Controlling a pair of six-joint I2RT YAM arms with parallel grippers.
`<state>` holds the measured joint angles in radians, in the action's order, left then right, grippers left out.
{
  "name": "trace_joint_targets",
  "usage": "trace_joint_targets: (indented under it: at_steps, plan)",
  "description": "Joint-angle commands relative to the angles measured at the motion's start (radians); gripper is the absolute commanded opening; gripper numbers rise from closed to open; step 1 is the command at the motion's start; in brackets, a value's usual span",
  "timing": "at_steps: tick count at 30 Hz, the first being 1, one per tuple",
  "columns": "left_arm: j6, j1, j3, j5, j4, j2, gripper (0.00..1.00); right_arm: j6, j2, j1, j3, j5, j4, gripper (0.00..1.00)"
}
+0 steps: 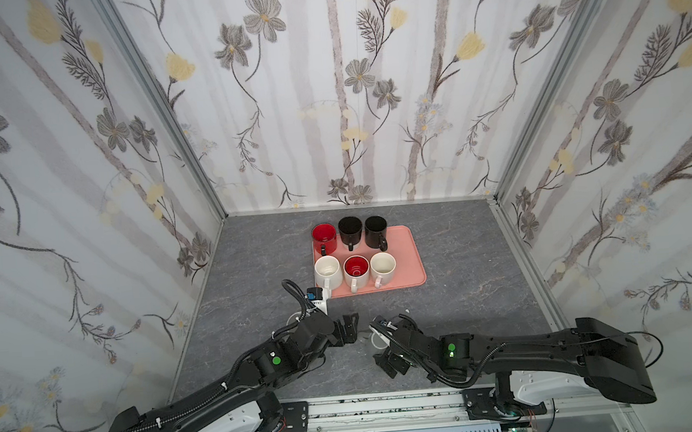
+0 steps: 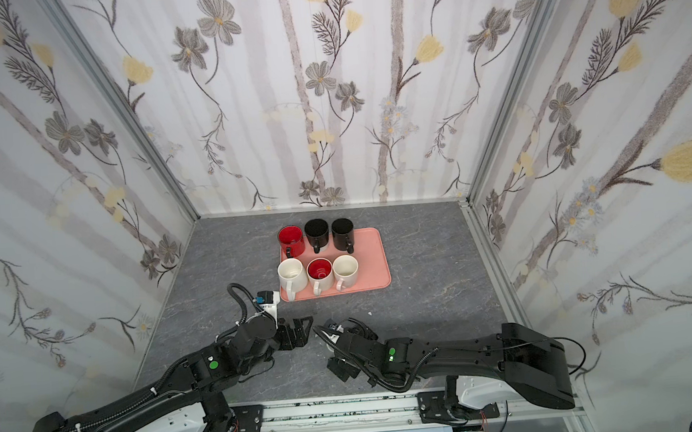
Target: Turn the mug right side up
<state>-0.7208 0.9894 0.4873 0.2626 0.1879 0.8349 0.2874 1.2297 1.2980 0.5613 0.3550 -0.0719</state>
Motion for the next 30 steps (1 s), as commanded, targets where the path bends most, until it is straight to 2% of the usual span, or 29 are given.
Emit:
trace_joint_targets:
  at_steps: [1, 4, 8, 11, 18, 21, 30]
  plan:
    - [0.02, 0.005, 0.03, -0.035, -0.062, 0.044, 1.0, 0.109, -0.067, 0.002, -0.046, 0.102, 0.041, 1.0]
    - [0.019, 0.015, 0.043, -0.054, -0.097, 0.103, 0.98, 0.163, -0.134, -0.002, -0.088, 0.161, -0.002, 1.0]
    - [0.019, 0.027, 0.073, -0.047, -0.125, 0.204, 0.82, 0.227, -0.212, -0.017, -0.133, 0.205, -0.035, 1.0]
    - [0.034, 0.032, 0.134, -0.019, -0.111, 0.331, 0.71, 0.245, -0.289, -0.019, -0.16, 0.21, -0.03, 1.0]
    - [0.061, 0.034, 0.237, 0.06, -0.04, 0.578, 0.64, 0.21, -0.447, -0.023, -0.169, 0.218, -0.017, 1.0]
    - [0.057, 0.043, 0.235, 0.032, -0.037, 0.598, 0.61, 0.2, -0.469, -0.024, -0.161, 0.233, -0.027, 1.0]
    - [-0.003, 0.124, 0.171, 0.005, -0.004, 0.563, 0.6, 0.171, -0.481, -0.052, -0.157, 0.275, -0.003, 1.0]
